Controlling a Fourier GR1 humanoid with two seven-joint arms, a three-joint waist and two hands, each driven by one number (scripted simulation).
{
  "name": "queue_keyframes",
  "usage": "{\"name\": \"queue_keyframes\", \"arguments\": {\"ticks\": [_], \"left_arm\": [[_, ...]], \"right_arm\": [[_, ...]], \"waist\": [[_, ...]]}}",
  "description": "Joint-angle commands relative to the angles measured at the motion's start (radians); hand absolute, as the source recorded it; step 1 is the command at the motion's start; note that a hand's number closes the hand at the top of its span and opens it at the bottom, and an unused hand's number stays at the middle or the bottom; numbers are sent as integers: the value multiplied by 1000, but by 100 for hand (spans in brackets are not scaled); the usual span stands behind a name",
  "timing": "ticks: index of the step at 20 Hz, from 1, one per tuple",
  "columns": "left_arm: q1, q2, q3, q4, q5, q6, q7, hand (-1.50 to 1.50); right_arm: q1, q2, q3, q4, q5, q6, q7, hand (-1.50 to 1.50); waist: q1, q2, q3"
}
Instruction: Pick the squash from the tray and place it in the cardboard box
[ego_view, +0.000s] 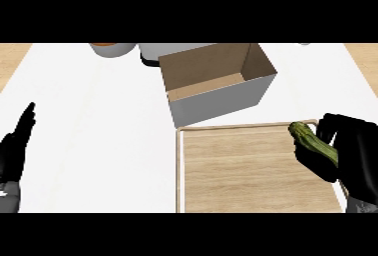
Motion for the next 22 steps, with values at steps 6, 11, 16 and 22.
{"name": "queue_keyframes", "arguments": {"ticks": [6,11,16,22], "left_arm": [[-15,-47,-13,43,-41,17,-45,0],[-84,-7,17,104,-29,-24,-71,0],[-32,-39,-22,-58,-59,-1,60,0],[-48,-50,-12,-16,-44,-21,8,0]], "right_arm": [[-287,155,72,2,-20,136,111,150],[-496,241,-35,228,-71,25,107,150],[-697,272,-125,469,-110,-43,138,150],[-858,274,-241,832,-188,-229,50,150]], "waist": [[23,8,0],[25,11,1],[38,9,2],[46,14,1]]}}
